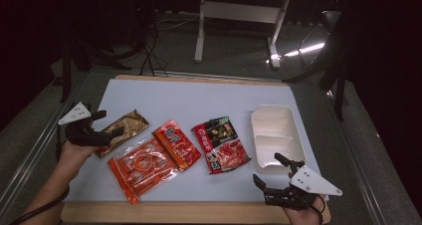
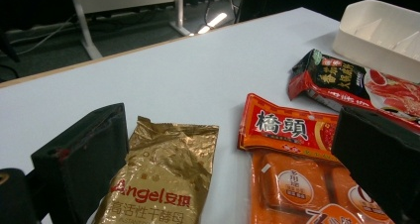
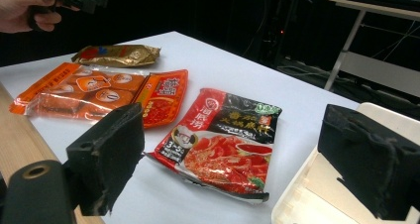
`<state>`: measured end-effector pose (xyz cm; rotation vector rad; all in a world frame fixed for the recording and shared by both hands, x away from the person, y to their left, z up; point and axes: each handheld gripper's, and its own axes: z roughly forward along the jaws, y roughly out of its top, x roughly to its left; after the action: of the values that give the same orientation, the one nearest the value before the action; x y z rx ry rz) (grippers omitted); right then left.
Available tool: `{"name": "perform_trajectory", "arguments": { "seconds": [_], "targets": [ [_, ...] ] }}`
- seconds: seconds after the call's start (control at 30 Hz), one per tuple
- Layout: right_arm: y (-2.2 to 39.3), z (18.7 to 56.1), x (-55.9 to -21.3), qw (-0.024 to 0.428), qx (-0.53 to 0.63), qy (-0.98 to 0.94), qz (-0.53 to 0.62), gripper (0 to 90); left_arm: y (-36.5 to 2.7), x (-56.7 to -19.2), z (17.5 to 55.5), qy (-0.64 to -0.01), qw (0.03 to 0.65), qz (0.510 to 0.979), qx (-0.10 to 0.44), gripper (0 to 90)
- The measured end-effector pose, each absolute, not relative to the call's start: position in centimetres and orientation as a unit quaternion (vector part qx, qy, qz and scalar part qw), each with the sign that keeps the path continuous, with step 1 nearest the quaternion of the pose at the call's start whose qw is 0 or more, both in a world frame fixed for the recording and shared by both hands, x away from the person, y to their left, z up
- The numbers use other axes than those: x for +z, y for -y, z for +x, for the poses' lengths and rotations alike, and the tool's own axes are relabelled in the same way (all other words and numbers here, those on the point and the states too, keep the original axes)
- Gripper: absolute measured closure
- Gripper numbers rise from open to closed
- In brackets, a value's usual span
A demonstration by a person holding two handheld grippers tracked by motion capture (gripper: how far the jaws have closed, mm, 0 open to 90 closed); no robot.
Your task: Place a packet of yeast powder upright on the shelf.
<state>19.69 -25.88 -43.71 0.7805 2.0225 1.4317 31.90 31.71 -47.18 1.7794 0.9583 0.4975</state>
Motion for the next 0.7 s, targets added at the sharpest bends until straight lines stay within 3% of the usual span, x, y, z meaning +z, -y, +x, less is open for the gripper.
{"name": "perform_trajectory", "arguments": {
  "seconds": [0.47, 0.57, 0.7],
  "targets": [
    [25.6, 19.7, -43.9, 0.265, 0.525, -0.755, 0.288, 10.9, -32.0, -48.8, 35.2, -0.427, 0.469, 0.744, 0.211, 5.7],
    [25.5, 19.8, -44.0, 0.262, 0.525, -0.757, 0.289, 10.9, -31.7, -49.4, 36.3, -0.429, 0.456, 0.752, 0.207, 12.6],
    [25.5, 19.8, -44.0, 0.262, 0.524, -0.759, 0.285, 11.0, -31.5, -50.1, 37.5, -0.439, 0.448, 0.754, 0.193, 15.4]
  ]
}}
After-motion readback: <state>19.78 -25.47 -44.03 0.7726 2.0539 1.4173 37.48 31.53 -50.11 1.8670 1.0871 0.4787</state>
